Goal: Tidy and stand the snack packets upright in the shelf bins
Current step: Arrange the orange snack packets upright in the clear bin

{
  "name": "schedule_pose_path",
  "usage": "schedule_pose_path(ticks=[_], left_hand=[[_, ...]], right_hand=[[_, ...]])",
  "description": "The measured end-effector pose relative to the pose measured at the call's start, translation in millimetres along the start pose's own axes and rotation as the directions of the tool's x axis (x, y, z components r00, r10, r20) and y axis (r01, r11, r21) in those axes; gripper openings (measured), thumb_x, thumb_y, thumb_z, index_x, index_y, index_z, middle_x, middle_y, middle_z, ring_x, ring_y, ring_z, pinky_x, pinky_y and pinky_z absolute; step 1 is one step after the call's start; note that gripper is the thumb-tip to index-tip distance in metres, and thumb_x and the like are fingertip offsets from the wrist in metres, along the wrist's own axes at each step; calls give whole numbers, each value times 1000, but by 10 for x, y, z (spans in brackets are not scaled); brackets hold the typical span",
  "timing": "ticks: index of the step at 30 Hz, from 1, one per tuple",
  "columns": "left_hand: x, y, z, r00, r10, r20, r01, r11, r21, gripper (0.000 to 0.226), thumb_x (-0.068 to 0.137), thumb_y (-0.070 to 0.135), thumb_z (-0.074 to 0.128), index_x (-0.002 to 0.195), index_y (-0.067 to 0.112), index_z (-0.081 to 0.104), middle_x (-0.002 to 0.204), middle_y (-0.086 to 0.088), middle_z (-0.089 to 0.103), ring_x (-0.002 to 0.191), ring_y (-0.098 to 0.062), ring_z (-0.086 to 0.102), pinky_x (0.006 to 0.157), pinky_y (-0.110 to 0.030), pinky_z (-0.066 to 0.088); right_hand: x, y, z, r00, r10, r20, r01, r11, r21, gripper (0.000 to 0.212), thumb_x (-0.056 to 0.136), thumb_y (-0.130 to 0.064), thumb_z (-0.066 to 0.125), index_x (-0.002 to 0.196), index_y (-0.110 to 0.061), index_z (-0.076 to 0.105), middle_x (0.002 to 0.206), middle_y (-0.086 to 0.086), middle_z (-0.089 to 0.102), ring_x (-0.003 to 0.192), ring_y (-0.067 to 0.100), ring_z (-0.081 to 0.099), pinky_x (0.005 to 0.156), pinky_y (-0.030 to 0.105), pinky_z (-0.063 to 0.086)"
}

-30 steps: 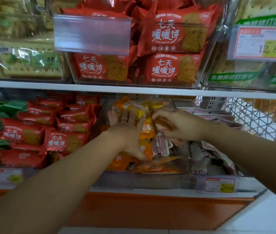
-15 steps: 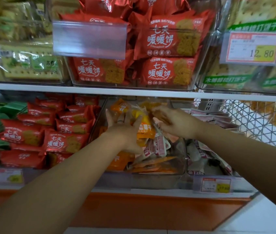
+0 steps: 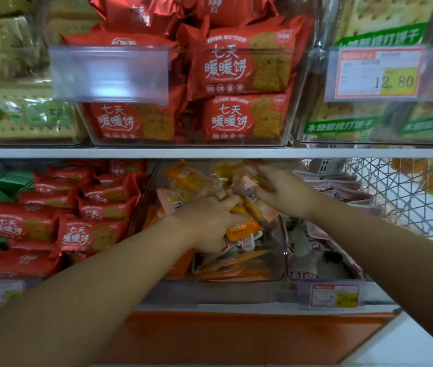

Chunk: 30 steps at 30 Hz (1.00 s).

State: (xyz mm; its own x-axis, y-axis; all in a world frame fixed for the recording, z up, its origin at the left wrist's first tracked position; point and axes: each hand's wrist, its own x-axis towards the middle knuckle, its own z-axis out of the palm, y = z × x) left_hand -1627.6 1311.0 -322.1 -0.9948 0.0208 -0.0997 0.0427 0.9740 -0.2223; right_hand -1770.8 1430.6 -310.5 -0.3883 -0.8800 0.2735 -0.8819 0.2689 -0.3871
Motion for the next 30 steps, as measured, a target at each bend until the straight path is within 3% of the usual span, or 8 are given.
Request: schedule_pose_path(ticks=[5, 10, 13, 15, 20, 25, 28, 30], left_hand=[[86, -3, -62, 997, 23, 68, -28, 997, 73, 61, 86, 44, 53, 142, 35, 31, 148, 1, 27, 135, -29, 20, 110, -49, 11], [-72, -267, -62, 998, -54, 20, 53, 997, 58, 52, 88, 60, 43, 133, 35, 38, 144, -2, 28, 133, -28, 35, 113, -46, 18], [-240, -396, -10, 994, -106, -33, 108, 991, 76, 63, 80, 71, 26, 131, 38, 40, 138, -1, 36, 122, -26, 49, 115, -51, 10], [-334, -455, 15, 990, -127, -64, 131, 989, 61, 71, 73, 77, 22, 127, 37, 47, 132, 0, 41, 115, -28, 55, 114, -54, 6], [-538, -539, 30, 969, -247, 1, 244, 957, -160, 100, 52, 97, 7, 125, 42, 47, 139, 13, 28, 136, -14, 27, 116, -49, -11], [-287, -382, -125, 966, -234, -107, 240, 969, 52, 40, 88, 59, 42, 103, 27, 61, 126, 4, 49, 124, -20, 42, 109, -37, 20], [15, -224, -96, 983, -98, -155, 82, 991, -107, 18, 88, 36, 58, 101, 25, 60, 119, 2, 54, 115, -21, 49, 94, -34, 41], [147, -155, -31, 998, -22, -55, 6, 962, -273, 33, 87, 27, 64, 119, 23, 58, 126, 3, 52, 115, -17, 49, 96, -35, 41]], right_hand=[[64, 79, -38, 999, 15, 45, -20, 991, 129, 40, 92, -18, 54, 131, -10, 49, 128, 13, 57, 117, 27, 54, 99, 46, 43], [72, 121, -36, 998, 10, 56, -20, 985, 172, 42, 94, -17, 53, 136, -13, 45, 135, 7, 53, 123, 19, 50, 104, 35, 40], [50, 122, -36, 999, 0, 45, -10, 976, 217, 43, 94, -18, 53, 136, -15, 45, 137, 3, 51, 123, 11, 47, 103, 26, 37], [46, 143, -30, 999, 2, 35, -10, 977, 214, 43, 94, -20, 54, 136, -16, 46, 136, 6, 52, 123, 19, 49, 104, 35, 39], [31, 127, -37, 999, 14, 47, -25, 969, 246, 43, 94, -19, 55, 136, -17, 46, 135, 7, 53, 123, 22, 50, 105, 39, 39], [46, 121, -34, 998, 39, 50, -52, 957, 287, 44, 93, -18, 55, 137, -22, 46, 133, -4, 53, 120, 12, 49, 99, 27, 38], [44, 138, -46, 997, 57, 55, -71, 949, 307, 45, 93, -20, 54, 137, -21, 45, 132, -8, 51, 117, 7, 48, 95, 21, 34], [47, 164, -52, 996, 58, 66, -77, 939, 336, 43, 94, -19, 54, 136, -19, 46, 135, -4, 52, 120, 9, 48, 98, 22, 34]])
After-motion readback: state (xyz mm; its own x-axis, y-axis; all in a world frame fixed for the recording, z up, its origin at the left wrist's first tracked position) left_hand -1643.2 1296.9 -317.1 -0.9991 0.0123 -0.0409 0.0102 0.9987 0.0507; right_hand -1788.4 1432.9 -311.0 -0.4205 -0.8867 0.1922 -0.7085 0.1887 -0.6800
